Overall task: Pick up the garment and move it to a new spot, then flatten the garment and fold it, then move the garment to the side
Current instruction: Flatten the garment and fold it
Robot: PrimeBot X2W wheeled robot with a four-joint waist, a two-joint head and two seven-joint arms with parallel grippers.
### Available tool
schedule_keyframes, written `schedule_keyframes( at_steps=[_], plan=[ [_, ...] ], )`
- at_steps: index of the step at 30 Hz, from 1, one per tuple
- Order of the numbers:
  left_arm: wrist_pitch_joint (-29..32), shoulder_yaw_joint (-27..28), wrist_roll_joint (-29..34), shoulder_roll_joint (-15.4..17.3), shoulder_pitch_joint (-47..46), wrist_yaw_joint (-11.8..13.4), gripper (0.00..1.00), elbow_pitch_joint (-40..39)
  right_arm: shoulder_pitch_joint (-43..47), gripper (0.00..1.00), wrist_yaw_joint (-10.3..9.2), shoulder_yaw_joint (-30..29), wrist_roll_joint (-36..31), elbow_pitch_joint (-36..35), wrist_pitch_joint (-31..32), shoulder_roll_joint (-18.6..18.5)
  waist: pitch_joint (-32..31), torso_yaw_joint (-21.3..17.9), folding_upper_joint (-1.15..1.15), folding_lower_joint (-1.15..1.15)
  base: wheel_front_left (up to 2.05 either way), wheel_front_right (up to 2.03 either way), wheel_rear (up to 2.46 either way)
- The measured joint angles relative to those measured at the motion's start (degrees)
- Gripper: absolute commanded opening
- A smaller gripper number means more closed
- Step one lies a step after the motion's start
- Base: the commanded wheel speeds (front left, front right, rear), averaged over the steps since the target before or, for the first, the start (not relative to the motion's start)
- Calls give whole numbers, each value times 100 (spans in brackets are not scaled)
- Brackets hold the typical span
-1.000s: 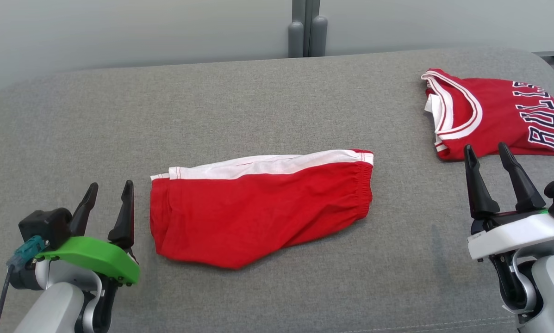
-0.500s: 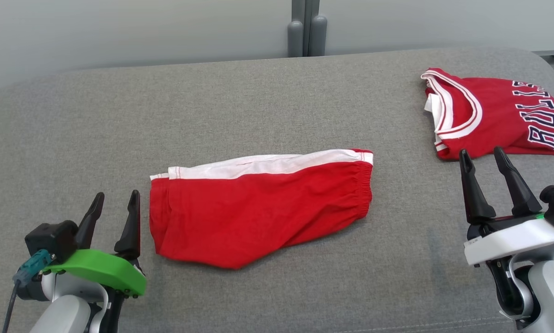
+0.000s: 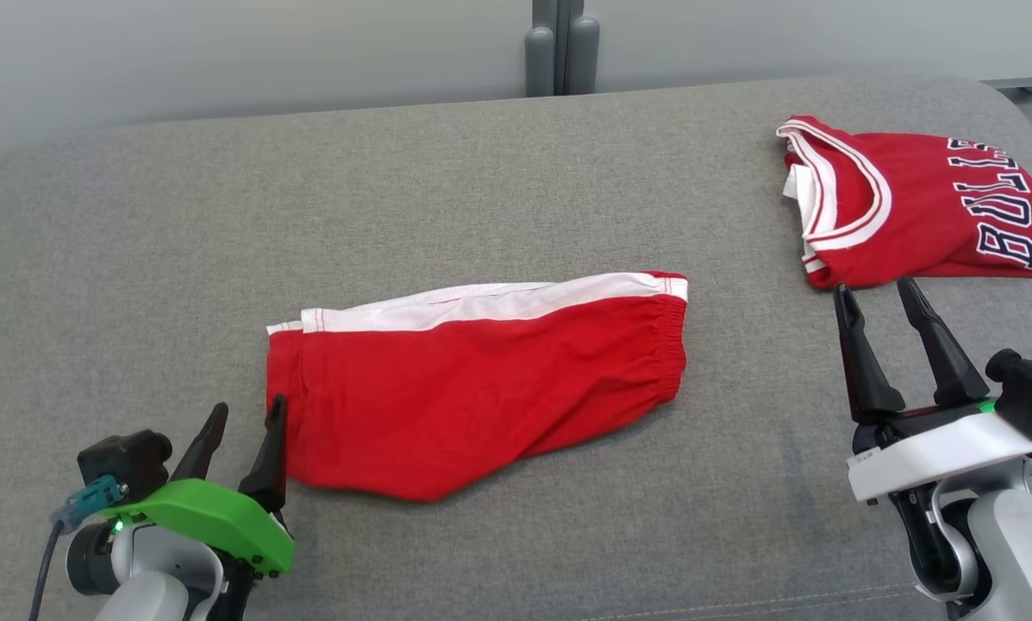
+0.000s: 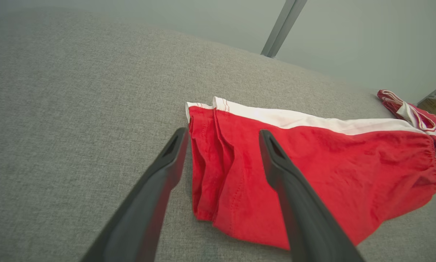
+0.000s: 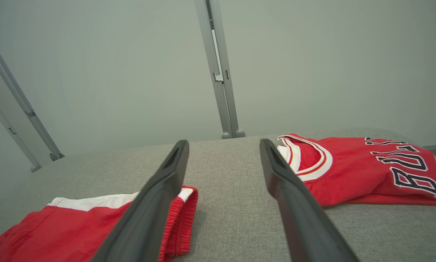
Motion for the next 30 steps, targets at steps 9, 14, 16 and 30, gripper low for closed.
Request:
schedule_keyframes(
  at_steps=[9, 14, 16, 30],
  plan=[
    [387, 43, -235, 33, -30, 0, 100, 331, -14, 100, 3, 92, 2, -1, 125, 78, 104, -217, 0, 0, 0, 0, 0],
    [523, 85, -279, 43, -185, -2, 100, 514, -25, 100, 56, 143, 31, 32, 158, 121, 185, -335, 0, 0, 0, 0, 0],
    [523, 122, -287, 46, -242, -4, 100, 515, -27, 100, 98, 194, 91, 60, 182, 152, 212, -389, 0, 0, 0, 0, 0],
    [349, -105, -18, -36, -726, -82, 100, 198, -755, 100, 409, 702, 611, 1093, 817, 755, 454, -324, 0, 0, 0, 0, 0]
  ],
)
